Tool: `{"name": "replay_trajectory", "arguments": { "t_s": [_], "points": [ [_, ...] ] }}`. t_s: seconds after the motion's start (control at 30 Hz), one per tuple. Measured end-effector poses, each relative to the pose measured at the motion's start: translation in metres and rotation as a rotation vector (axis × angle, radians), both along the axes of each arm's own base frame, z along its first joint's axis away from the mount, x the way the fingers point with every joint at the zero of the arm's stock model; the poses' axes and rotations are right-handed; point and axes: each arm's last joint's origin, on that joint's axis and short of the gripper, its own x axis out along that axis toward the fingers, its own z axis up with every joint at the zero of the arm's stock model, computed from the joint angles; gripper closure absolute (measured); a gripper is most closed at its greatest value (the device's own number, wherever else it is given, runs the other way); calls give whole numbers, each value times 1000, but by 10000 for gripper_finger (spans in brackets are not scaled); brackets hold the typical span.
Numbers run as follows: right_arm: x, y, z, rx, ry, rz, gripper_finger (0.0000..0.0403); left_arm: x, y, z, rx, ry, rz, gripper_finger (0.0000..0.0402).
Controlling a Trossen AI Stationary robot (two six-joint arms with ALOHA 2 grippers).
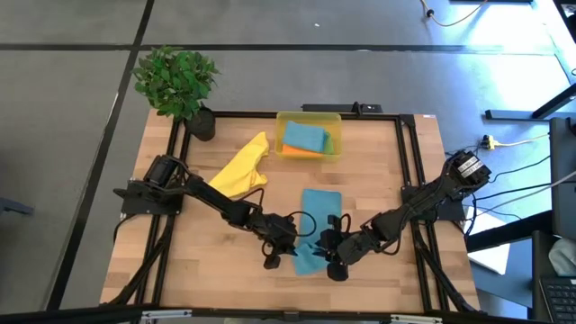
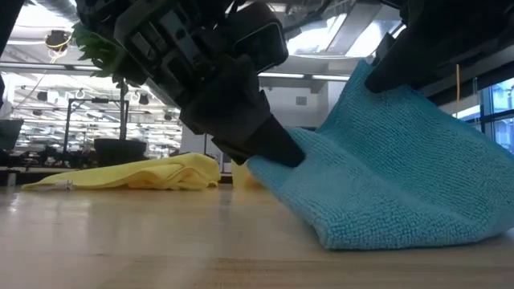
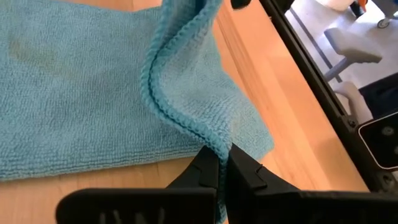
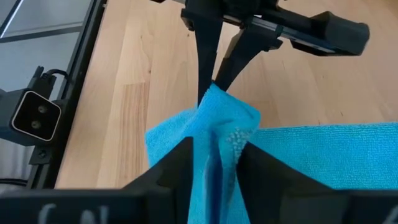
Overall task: Fold microfiber towels
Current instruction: Fold the blue microfiber cloth
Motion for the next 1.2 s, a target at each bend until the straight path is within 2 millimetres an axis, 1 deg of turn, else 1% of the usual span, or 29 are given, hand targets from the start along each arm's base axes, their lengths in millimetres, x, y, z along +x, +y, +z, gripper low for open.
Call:
{"name": "replay_trajectory", "arguments": {
  "t_s": [0.17, 0.43, 0.53, 0.67, 0.7, 0.77, 0.93, 1.03, 1.2],
  "points": [
    [0, 0, 0, 7, 4, 8, 277, 0, 0, 0, 0, -2, 0, 401],
    [0, -1, 0, -28, -12, -7, 282, 0, 0, 0, 0, -2, 0, 401],
    [1, -1, 1, -73, -27, -3, 310, -1, 0, -1, 7, 19, 0, 401],
    [4, 4, 10, -125, -63, 41, 382, -3, 1, -3, 30, 42, -14, 401],
    [4, 7, 13, -138, -71, 60, 391, -4, 2, -2, 39, 52, -20, 401],
    [4, 11, 16, -134, -76, 73, 392, -5, 2, 3, 49, 55, -25, 401],
    [-5, 20, 15, -121, -6, 71, 397, -12, 1, 31, 120, 64, -40, 401],
    [-12, 27, 14, -70, 15, 50, 398, -13, -9, 49, 144, 53, -89, 402],
    [-13, 45, 6, 14, -15, 61, 400, -15, -35, 64, 200, 80, -201, 401]
  ]
}}
